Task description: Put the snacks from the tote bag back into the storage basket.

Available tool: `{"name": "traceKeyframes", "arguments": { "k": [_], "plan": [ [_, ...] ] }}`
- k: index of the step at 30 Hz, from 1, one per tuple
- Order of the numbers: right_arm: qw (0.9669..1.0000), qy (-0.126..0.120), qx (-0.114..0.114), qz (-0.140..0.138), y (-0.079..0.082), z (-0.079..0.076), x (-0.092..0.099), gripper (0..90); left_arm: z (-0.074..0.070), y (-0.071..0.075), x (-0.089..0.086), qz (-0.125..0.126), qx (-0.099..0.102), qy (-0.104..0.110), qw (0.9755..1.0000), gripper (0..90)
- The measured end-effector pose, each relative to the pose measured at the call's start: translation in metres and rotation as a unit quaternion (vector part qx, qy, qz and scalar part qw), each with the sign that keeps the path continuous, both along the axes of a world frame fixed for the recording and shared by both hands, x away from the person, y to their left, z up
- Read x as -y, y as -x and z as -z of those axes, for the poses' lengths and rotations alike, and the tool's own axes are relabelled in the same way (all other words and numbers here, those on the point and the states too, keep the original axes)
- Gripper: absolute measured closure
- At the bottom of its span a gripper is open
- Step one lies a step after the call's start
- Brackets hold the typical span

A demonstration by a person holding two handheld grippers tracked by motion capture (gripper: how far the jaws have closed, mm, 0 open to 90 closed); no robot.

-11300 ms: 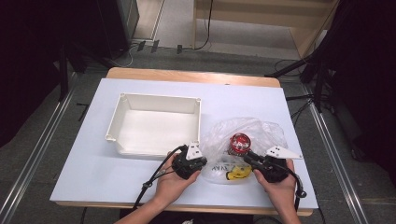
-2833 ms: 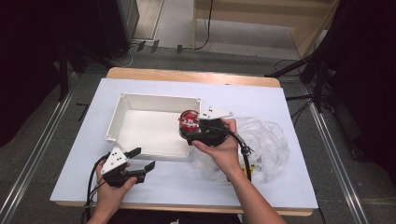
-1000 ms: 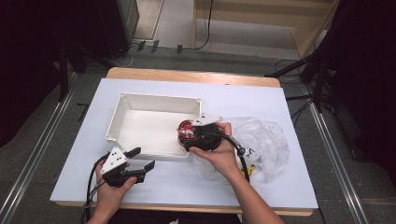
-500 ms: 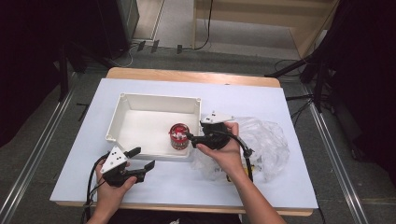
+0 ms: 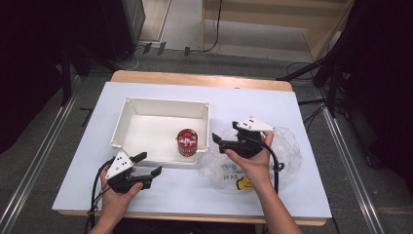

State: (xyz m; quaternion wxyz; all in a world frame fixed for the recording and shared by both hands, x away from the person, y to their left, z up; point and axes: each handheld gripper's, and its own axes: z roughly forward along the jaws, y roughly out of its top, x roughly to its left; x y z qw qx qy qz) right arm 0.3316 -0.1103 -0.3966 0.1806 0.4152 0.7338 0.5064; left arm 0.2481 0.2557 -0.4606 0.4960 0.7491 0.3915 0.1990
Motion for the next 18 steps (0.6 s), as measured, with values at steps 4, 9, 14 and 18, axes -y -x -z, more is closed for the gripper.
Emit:
{"name": "traceKeyframes", "arguments": {
  "k": [4, 9, 14, 18],
  "plan": [
    [0.9999, -0.008, -0.002, 0.011, 0.002, 0.0, 0.011, 15.6, 0.0, 0.001, 0.0, -0.001, 0.002, -0.004, 1.0, 23.0],
    [0.9995, -0.016, -0.001, 0.026, 0.01, 0.0, 0.025, 15.2, 0.0, 0.004, -0.001, -0.002, 0.005, -0.001, 1.0, 22.6],
    [0.9992, -0.014, 0.002, 0.038, 0.022, 0.0, 0.038, 15.1, 0.0, 0.004, -0.001, -0.003, 0.006, -0.002, 1.0, 22.5],
    [0.9987, -0.016, 0.0, 0.049, 0.026, 0.004, 0.047, 15.0, 0.0, 0.003, -0.001, -0.002, 0.006, 0.0, 1.0, 22.4]
  ]
}}
